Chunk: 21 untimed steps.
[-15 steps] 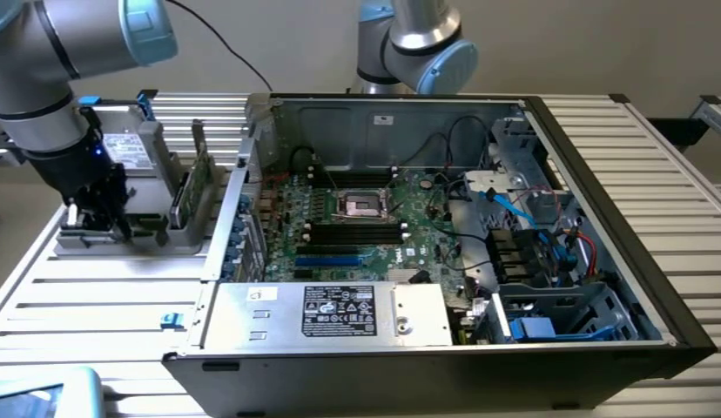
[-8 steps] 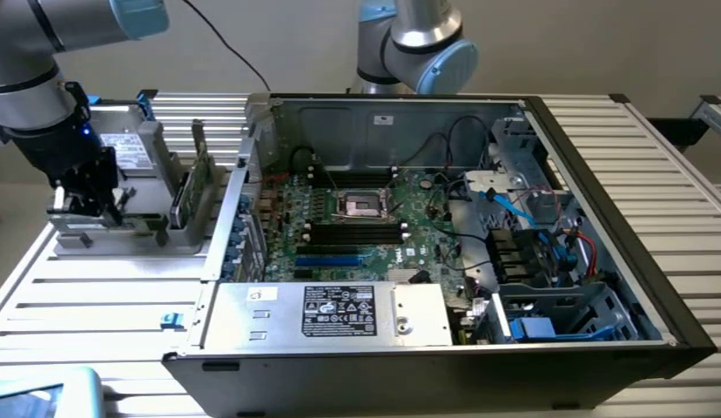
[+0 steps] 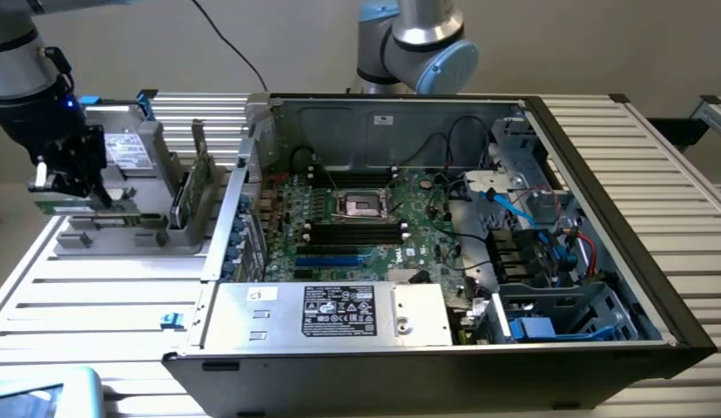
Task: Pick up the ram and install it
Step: 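Pick up the ram and move it above insertion slot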
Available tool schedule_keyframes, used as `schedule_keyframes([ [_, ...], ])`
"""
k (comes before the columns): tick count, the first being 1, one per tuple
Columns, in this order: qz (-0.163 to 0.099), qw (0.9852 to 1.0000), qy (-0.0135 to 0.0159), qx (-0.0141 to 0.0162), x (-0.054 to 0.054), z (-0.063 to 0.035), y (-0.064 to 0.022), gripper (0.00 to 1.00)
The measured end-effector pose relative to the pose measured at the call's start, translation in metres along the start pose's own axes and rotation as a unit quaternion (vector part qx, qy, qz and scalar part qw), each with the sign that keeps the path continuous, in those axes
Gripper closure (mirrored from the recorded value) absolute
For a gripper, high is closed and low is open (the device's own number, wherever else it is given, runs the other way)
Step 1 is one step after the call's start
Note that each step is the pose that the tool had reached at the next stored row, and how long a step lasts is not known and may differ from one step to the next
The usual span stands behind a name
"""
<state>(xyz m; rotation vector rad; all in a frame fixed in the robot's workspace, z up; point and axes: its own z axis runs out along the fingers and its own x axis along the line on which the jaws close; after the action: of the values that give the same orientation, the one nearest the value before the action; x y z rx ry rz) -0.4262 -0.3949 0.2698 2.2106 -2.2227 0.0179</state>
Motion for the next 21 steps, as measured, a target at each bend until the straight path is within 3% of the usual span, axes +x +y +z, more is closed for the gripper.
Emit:
schedule_keyframes([
  [6,0.000,1.0000,0.0000,0.0001,0.000,-0.0271,-0.0017,0.87],
  [10,0.000,1.0000,0.0001,0.0001,0.001,-0.0454,-0.0091,0.87],
  [16,0.000,1.0000,0.0000,0.0001,0.001,-0.0724,-0.0248,0.87],
  [21,0.000,1.0000,0.0000,0.0002,0.001,-0.0840,-0.0438,0.87],
])
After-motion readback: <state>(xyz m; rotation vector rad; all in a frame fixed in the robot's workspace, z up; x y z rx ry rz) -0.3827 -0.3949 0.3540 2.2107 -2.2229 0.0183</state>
